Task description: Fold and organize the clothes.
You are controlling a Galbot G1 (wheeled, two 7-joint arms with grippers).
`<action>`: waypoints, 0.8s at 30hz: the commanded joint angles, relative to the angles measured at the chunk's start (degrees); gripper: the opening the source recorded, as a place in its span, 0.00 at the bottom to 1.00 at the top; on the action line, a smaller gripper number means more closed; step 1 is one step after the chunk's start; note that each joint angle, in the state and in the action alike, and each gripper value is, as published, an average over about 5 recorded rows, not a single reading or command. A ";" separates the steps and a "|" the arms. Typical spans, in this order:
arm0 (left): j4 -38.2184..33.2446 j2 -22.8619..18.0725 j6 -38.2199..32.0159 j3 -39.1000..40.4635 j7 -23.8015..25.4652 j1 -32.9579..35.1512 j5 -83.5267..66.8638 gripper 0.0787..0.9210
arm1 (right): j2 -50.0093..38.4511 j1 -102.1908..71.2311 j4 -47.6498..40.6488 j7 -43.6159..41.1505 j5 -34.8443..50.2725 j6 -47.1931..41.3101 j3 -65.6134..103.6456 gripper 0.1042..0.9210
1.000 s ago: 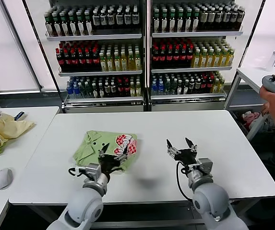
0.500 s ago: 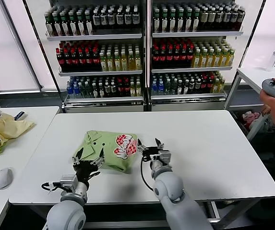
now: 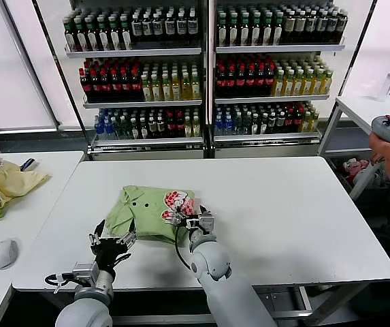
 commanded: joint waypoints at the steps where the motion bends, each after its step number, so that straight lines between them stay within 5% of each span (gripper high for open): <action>1: -0.98 -0.24 -0.32 -1.00 -0.02 1.89 0.39 0.88 | 2.86 1.01 -4.32 0.69 -0.33 0.13 -0.86 0.77; 14: -1.22 -0.13 -0.27 -1.10 0.01 2.37 0.33 0.88 | 2.04 3.19 -5.38 -3.65 -3.32 -0.06 0.07 0.33; 24: -1.30 -0.24 -0.24 -1.00 0.41 2.29 0.39 0.88 | -7.62 8.34 -6.32 -9.94 -6.89 -0.65 4.61 0.03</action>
